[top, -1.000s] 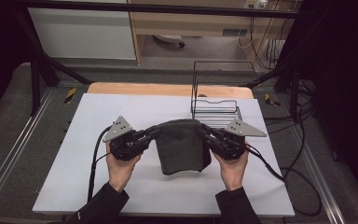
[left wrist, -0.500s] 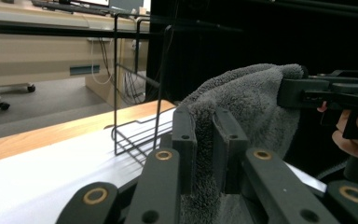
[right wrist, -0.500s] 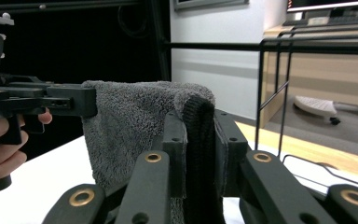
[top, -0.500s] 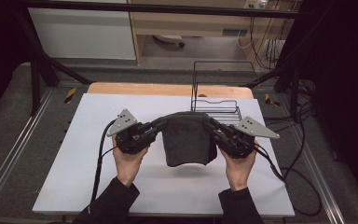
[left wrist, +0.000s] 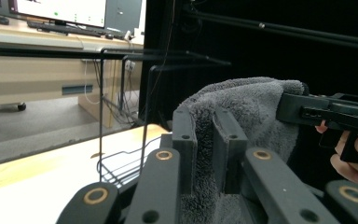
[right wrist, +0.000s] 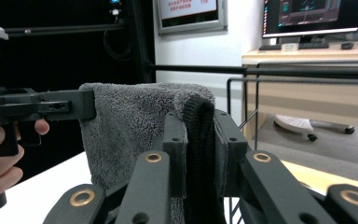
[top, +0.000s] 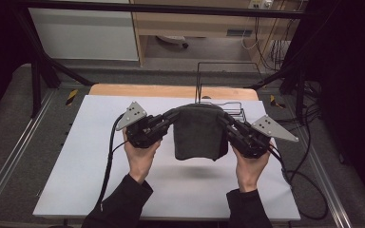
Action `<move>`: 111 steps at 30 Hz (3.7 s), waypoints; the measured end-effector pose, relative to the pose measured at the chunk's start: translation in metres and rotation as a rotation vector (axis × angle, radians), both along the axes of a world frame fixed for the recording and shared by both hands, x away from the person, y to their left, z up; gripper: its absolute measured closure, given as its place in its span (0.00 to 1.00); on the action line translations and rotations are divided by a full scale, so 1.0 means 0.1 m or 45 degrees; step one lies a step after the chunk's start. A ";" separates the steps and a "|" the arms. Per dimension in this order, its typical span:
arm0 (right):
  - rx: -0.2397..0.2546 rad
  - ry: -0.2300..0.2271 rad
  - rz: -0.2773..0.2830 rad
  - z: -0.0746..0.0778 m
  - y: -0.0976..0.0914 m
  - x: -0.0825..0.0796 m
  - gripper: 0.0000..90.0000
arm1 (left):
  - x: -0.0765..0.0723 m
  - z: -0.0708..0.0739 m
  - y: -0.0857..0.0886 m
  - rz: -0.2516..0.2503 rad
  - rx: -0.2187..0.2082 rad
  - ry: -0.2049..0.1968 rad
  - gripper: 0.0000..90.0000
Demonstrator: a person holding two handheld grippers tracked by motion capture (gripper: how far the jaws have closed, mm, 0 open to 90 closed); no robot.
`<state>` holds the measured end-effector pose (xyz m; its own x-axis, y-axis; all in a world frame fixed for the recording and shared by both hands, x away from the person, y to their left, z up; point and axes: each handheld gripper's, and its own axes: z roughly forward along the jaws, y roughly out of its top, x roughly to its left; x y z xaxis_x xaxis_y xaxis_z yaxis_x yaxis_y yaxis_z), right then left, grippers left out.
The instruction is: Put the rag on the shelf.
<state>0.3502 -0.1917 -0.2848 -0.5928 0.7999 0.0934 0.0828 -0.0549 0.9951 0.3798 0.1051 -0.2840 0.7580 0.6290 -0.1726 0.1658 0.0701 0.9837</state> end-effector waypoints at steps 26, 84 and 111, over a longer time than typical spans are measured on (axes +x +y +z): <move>0.026 -0.108 -0.124 0.36 -0.27 0.04 0.87 | 0.21 0.36 -0.36 -0.022 -0.097 -0.070 0.90; 0.059 -0.321 -0.233 1.61 -0.49 0.71 0.88 | 0.84 1.51 -0.74 0.027 -0.249 -0.244 0.90; 0.039 -0.282 -0.231 1.58 -0.50 1.27 0.88 | 1.29 1.48 -0.78 0.103 -0.178 -0.223 0.90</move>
